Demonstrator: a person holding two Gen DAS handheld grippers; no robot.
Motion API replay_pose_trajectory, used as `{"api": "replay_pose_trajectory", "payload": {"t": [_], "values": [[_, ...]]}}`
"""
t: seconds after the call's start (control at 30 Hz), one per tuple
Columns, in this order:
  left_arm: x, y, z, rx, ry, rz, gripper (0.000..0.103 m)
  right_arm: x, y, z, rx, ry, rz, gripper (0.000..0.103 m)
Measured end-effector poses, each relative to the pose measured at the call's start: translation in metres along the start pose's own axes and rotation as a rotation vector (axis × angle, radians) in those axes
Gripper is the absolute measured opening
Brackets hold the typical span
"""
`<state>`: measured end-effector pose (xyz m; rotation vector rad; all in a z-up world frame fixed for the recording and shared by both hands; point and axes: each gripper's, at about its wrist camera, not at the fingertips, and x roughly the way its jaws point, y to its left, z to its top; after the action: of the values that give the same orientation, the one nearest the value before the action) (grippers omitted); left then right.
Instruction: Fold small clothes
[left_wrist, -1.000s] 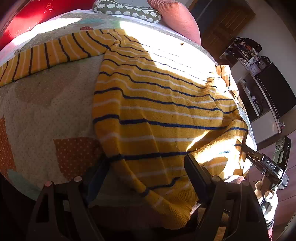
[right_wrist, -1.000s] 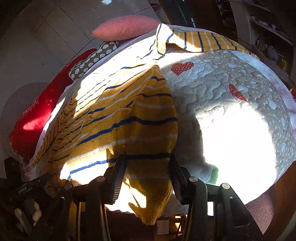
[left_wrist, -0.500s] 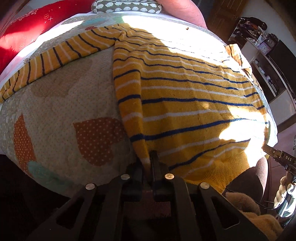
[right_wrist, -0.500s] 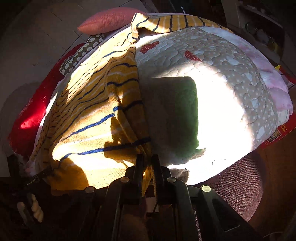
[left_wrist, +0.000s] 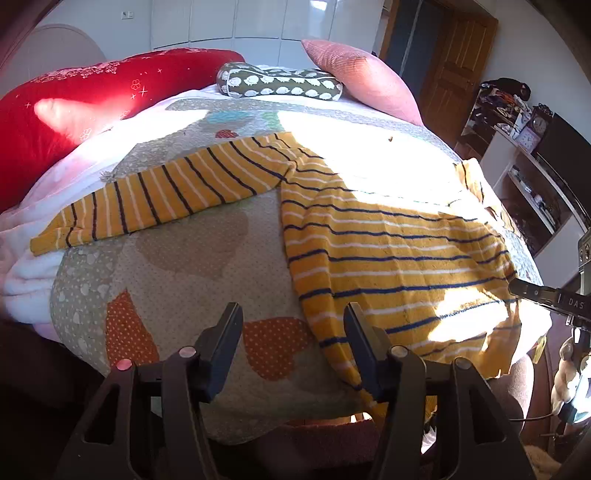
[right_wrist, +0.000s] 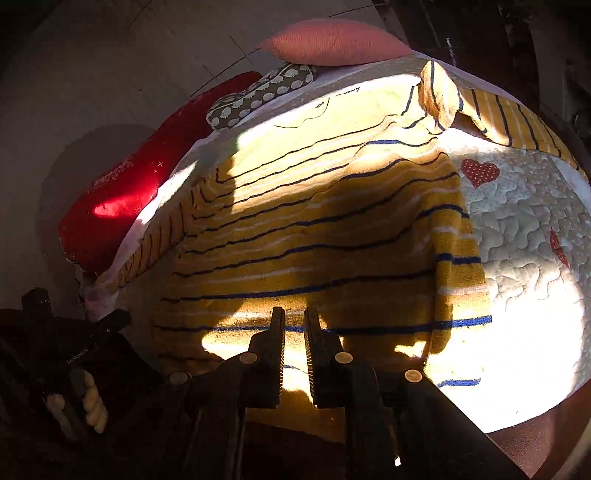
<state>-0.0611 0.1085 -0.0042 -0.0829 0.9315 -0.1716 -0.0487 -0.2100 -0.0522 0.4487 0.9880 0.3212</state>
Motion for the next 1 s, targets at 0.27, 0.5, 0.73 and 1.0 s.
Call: {"api": "replay_pose_trajectory", "payload": {"t": [0.27,0.5,0.73,1.0], "values": [[0.002,0.091,0.041,-0.252,-0.06,0.103,0.067,0.122,0.059,0.012,-0.142,0.237,0.025,0.012],[-0.008,0.178,0.048,-0.418,-0.131,0.24,0.069,0.12,0.131,0.026,-0.417,0.219,-0.051,0.02],[-0.005,0.239,0.031,-0.598,-0.124,0.257,0.069,0.188,0.23,0.068,-0.543,0.242,0.107,0.049],[0.014,0.3,0.065,-0.659,-0.115,0.343,0.077,0.274,0.316,0.052,-0.673,0.288,0.182,0.05]]}}
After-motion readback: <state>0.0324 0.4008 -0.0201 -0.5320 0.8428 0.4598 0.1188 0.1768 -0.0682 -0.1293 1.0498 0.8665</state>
